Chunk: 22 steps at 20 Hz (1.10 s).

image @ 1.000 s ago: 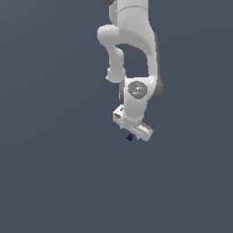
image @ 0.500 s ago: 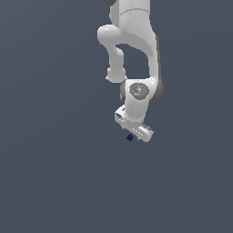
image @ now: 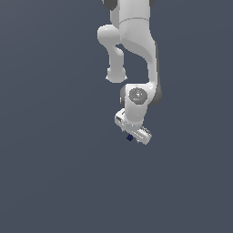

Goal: Pick up the object and move it to a goal position.

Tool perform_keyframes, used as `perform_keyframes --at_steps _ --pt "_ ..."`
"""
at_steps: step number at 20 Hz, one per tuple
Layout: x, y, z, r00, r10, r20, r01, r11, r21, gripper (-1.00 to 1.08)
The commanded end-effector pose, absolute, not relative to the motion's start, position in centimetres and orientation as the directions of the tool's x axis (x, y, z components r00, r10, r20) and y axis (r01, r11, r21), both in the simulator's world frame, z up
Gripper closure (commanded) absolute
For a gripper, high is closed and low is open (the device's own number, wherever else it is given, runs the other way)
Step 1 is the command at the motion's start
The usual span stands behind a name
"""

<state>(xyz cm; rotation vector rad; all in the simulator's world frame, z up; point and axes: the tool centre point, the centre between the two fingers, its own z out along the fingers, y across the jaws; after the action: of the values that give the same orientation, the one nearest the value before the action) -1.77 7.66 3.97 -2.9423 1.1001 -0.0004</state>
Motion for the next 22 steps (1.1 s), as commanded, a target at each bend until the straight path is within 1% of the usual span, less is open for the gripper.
perform_keyframes --at_steps 1,8,9,22 --pt "-1.8 7.6 2.7 0.754 -0.657 0.0 -0.657 -0.754 0.0 -0.92" --pt "-1.7 7.7 1.3 0.753 -0.658 0.0 -0.658 -0.753 0.0 -0.92" --pt "-1.7 7.7 1.3 0.753 -0.658 0.0 -0.658 -0.753 0.0 1.08" --pt "-1.8 7.3 1.3 0.753 -0.658 0.0 -0.658 -0.753 0.0 1.08"
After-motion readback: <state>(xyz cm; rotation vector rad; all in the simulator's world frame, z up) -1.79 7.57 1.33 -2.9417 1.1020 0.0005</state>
